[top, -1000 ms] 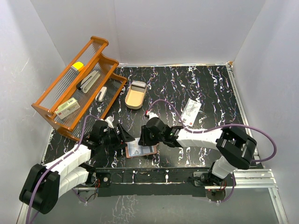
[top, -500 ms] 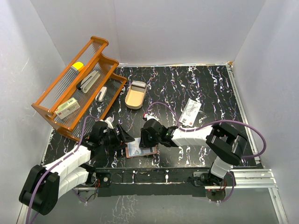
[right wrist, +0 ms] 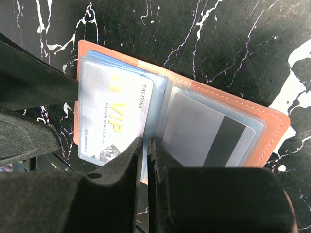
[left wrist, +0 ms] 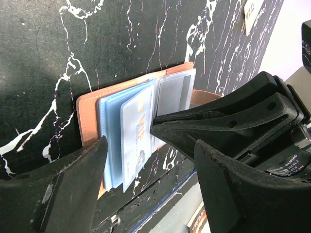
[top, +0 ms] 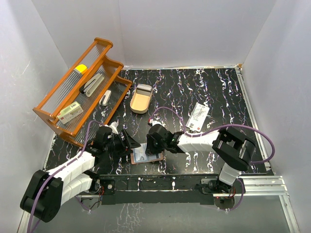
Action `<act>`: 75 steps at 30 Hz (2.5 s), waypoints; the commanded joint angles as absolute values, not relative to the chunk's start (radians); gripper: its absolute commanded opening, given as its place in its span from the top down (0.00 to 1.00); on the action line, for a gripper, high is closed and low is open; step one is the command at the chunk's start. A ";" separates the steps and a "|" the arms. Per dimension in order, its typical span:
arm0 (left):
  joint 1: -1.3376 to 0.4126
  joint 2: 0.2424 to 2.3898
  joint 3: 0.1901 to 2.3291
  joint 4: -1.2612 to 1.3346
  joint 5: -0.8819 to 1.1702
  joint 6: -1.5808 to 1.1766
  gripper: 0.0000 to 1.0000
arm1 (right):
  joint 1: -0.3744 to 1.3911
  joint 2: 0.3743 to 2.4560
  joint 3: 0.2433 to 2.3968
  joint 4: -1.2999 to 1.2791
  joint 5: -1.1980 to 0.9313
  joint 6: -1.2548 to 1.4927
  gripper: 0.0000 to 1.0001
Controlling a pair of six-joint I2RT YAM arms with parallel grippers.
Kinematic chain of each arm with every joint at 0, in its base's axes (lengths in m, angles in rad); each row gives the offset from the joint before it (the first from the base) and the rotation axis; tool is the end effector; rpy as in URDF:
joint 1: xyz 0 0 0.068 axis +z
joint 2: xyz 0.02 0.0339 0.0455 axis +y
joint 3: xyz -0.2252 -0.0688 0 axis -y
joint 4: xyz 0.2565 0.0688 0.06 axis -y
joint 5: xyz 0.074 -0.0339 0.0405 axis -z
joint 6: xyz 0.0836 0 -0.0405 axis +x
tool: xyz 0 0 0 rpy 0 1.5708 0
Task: Put the credit cards into the card holder
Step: Turn over the card slot in the card holder.
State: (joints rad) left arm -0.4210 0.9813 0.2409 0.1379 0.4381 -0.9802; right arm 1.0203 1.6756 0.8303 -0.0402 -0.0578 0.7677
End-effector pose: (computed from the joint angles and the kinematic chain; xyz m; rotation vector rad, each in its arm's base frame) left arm 0.2118 -0.1337 0.0871 -0.3898 2.3696 -1.2146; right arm 0.1833 0.3079 0.0635 -0.3605 2.6227 0.7841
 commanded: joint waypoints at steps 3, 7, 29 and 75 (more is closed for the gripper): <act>-0.416 0.993 0.222 0.172 0.471 -0.985 0.30 | 1.024 1.696 0.854 -0.018 -0.061 0.758 0.94; -0.416 0.995 0.224 0.173 0.475 -0.988 0.30 | 1.025 1.699 0.852 -0.018 -0.060 0.758 0.94; -0.416 0.951 0.257 0.132 0.472 -1.000 0.31 | 1.024 1.703 0.840 -0.011 -0.060 0.762 0.95; -0.461 1.077 0.212 0.490 0.578 -1.262 0.30 | 1.025 1.584 0.723 0.217 0.014 0.798 0.87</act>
